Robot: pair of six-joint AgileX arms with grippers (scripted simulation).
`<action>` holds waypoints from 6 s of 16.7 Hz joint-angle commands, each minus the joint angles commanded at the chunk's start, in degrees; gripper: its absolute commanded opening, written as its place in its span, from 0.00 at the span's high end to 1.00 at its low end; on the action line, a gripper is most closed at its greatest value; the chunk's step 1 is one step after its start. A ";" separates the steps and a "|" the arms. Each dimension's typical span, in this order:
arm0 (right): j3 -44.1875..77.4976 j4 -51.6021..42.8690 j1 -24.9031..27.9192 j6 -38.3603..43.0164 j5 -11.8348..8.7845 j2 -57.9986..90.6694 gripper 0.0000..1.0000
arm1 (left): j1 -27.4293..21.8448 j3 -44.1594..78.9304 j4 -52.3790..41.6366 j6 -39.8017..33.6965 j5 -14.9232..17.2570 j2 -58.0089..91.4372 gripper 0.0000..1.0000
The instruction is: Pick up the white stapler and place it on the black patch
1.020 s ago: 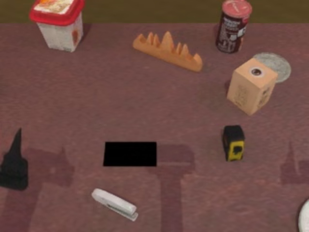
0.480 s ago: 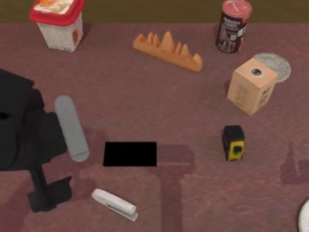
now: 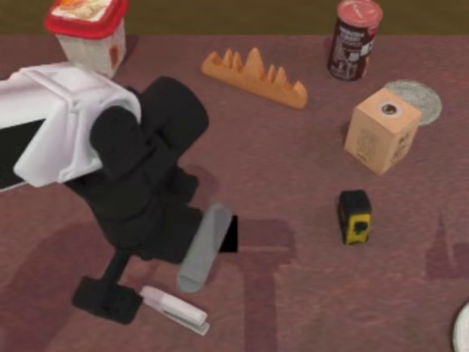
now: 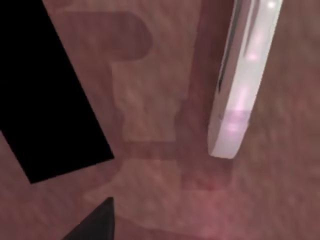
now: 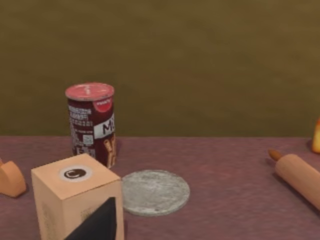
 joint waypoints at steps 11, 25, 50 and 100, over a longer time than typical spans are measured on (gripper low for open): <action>0.00 0.00 0.00 0.00 0.00 0.00 0.00 | -1.78 1.77 -0.41 3.73 -0.08 5.03 0.00; 0.00 0.00 0.00 0.00 0.00 0.00 0.00 | -1.75 -9.79 20.61 4.00 -0.06 14.32 0.08; 0.00 0.00 0.00 0.00 0.00 0.00 0.00 | -1.57 -6.83 16.61 4.14 -0.13 12.44 1.00; 0.00 0.00 0.00 0.00 0.00 0.00 0.00 | 6.54 22.53 5.61 -14.63 -0.02 32.53 0.70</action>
